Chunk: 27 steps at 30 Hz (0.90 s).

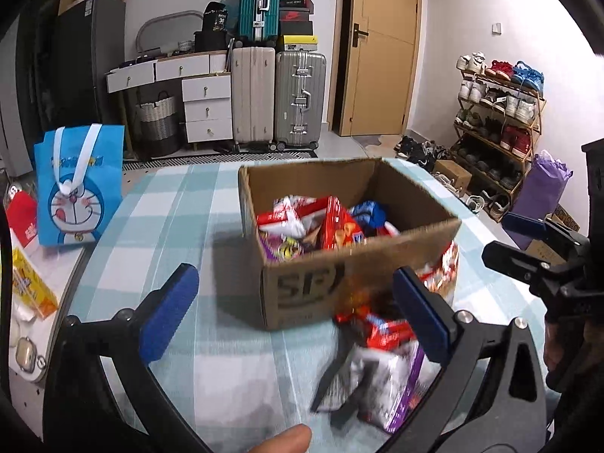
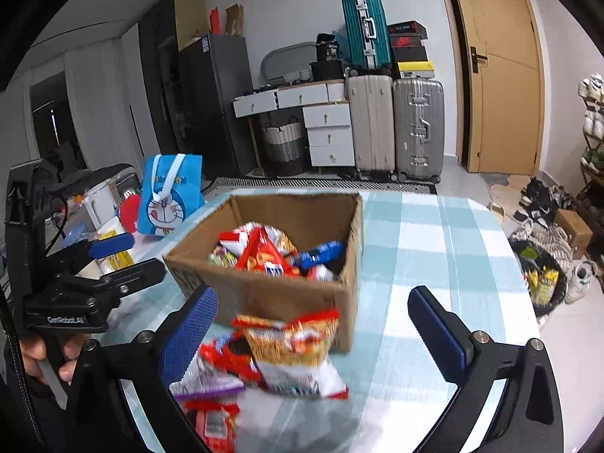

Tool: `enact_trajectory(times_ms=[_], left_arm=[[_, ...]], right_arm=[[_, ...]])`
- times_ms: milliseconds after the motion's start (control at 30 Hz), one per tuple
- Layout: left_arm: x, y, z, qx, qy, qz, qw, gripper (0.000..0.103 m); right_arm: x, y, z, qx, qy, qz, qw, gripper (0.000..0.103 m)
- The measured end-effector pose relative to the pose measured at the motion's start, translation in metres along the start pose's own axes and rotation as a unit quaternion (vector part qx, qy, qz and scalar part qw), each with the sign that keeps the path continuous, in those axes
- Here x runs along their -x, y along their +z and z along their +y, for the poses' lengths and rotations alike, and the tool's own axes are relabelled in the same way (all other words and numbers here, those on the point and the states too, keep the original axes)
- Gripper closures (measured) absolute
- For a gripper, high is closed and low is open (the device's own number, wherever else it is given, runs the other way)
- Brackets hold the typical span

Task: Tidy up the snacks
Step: 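Move both open tools from the box back to the remaining snacks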

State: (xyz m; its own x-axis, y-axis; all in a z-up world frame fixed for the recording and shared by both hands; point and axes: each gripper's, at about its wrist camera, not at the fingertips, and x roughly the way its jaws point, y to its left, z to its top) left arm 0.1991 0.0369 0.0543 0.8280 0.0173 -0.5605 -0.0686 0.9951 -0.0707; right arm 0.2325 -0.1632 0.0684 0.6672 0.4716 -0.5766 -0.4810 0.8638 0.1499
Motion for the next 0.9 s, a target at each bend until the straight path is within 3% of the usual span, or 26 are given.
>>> enact_trajectory(times_ms=[400, 633, 900], left_arm=[[-0.006, -0.029, -0.01, -0.013, -0.025, 0.059, 0.9978, 0.001], [-0.011, -0.032, -0.028, -0.062, -0.029, 0.081, 0.9943, 0.001], [-0.022, -0.036, -0.028, -0.048, -0.086, 0.113, 0.9887, 0.001]], right_arm=[[-0.006, -0.024, 0.002, -0.006, -0.01, 0.04, 0.999, 0.001], [-0.018, -0.026, 0.007, 0.002, -0.009, 0.081, 0.997, 0.001], [-0.029, -0.032, 0.005, -0.004, -0.013, 0.097, 0.995, 0.001]])
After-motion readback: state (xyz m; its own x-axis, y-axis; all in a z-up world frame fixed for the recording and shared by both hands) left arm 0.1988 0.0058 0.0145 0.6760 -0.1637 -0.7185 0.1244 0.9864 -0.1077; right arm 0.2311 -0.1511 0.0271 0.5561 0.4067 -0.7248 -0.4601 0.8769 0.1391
